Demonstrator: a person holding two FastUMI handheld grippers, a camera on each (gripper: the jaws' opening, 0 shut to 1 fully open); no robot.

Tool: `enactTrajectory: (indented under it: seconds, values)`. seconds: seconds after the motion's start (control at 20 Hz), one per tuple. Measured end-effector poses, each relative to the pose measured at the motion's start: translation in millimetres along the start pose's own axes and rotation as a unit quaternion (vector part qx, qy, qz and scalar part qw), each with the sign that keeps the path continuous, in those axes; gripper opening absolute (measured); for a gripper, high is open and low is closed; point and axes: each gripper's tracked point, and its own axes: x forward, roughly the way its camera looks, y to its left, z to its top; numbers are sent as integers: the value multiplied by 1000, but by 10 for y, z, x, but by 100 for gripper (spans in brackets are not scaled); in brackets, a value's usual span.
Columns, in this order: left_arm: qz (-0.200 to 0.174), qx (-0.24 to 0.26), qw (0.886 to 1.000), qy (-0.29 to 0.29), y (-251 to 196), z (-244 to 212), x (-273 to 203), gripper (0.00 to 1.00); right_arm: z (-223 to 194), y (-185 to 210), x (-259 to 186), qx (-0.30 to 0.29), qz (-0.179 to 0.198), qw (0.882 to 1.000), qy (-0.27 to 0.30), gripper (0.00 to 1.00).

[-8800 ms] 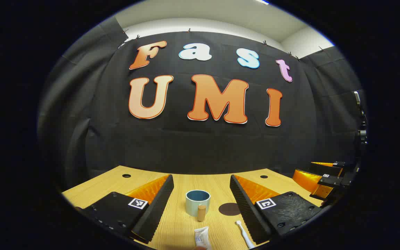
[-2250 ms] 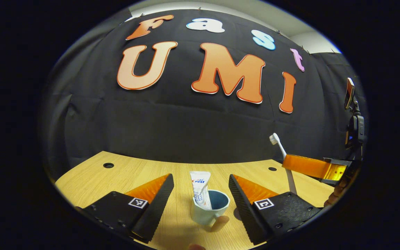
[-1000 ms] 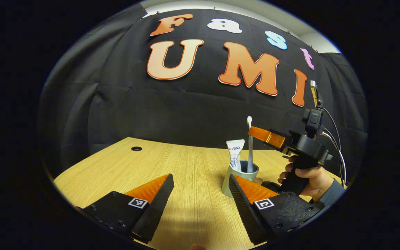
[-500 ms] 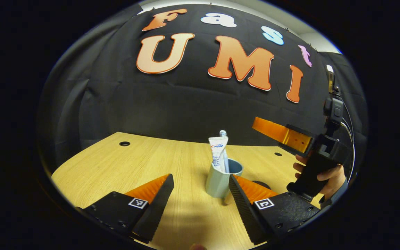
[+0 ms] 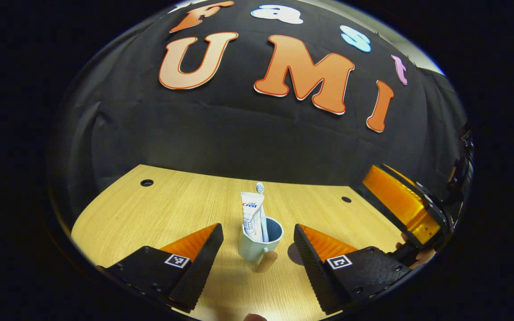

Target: Put the toothbrush and toothpaste on the desktop into the cup, then pick up the cup and place it on the coaster on the desktop.

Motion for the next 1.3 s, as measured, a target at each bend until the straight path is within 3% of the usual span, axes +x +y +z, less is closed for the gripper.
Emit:
enactTrajectory:
  seconds: [0.25, 0.45, 0.65, 0.95, 1.05, 1.15, 1.2, 1.3]
  values:
    - [16, 24, 997, 73, -227, -131, 158, 95, 77, -399, -311, 4, -22, 1000, -3, 96]
    - [54, 51, 992, 97, -242, -161, 377, 95, 136, -654, -589, 7, -31, 999, -9, 97]
    - [52, 43, 987, 148, -302, -293, 512, 95, 191, -864, -794, 4, -43, 999, -19, 96]
    - [76, 36, 964, 251, -261, -745, 647, 95, 122, -1016, -1106, -5, -42, 999, -12, 96]
    - [68, 26, 960, 270, -299, -882, 724, 96, 79, -1058, -1173, -5, -38, 999, -8, 96]
    - [84, 29, 954, 287, -229, -955, 777, 93, 37, -1113, -1231, -3, -40, 999, -1, 96]
    - [90, 32, 951, 295, -191, -984, 806, 98, 10, -1119, -1261, -4, -39, 999, 3, 96]
    - [94, 33, 946, 308, -154, -1084, 884, 92, -11, -1138, -1327, -10, -39, 999, 9, 96]
